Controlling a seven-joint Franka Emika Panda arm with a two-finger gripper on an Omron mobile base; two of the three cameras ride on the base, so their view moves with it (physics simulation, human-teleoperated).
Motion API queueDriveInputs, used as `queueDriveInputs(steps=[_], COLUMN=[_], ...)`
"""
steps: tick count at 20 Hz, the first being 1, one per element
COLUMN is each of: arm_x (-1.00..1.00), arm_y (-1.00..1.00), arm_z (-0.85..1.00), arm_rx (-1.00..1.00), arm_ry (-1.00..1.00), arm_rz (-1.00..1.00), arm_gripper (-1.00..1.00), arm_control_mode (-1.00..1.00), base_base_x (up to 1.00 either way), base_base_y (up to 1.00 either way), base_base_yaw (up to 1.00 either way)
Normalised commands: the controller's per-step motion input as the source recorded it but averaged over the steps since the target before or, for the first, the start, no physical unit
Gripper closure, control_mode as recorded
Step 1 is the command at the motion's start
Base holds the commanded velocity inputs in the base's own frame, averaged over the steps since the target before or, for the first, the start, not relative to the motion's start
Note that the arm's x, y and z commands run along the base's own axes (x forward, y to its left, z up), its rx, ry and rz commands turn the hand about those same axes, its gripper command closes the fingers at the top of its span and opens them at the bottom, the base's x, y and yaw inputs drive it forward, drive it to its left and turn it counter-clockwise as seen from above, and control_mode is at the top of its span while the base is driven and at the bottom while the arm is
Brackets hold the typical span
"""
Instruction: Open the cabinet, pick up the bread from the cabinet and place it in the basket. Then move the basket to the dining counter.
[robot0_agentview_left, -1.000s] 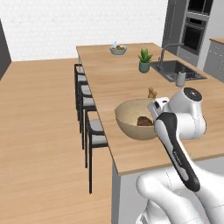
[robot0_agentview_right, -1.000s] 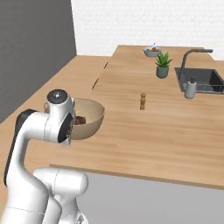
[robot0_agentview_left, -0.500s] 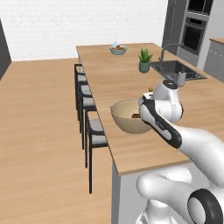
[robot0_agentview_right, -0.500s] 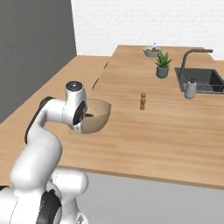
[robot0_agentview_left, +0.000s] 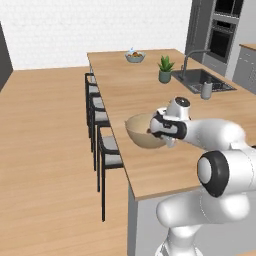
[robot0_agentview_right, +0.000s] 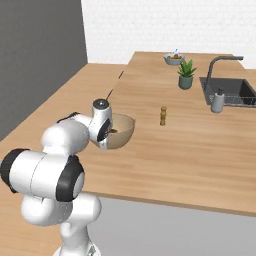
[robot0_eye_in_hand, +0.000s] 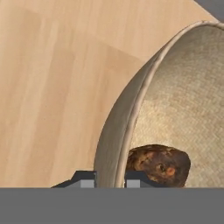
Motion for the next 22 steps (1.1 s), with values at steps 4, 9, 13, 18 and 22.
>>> queueDriveInputs(steps=[4, 9, 13, 18, 22], arm_x=[0.75, 0.34, -0.01, 0.02, 0.08], arm_y=[0.0, 0.0, 0.0, 0.0, 0.0], arm_z=[-0.44, -0.09, -0.05, -0.05, 0.05], arm_rx=[0.0, 0.0, 0.0, 0.0, 0.0], arm_ry=[-0.12, 0.0, 0.06, 0.1, 0.1], arm_rz=[0.0, 0.0, 0.0, 0.0, 0.0], arm_gripper=[1.0, 1.0, 1.0, 1.0, 1.0], arm_control_mode=[-1.0, -1.0, -1.0, -1.0, -1.0], base_base_x=[0.0, 0.0, 0.0, 0.0, 0.0], base_base_y=[0.0, 0.0, 0.0, 0.0, 0.0], base_base_yaw=[0.0, 0.0, 0.0, 0.0, 0.0])
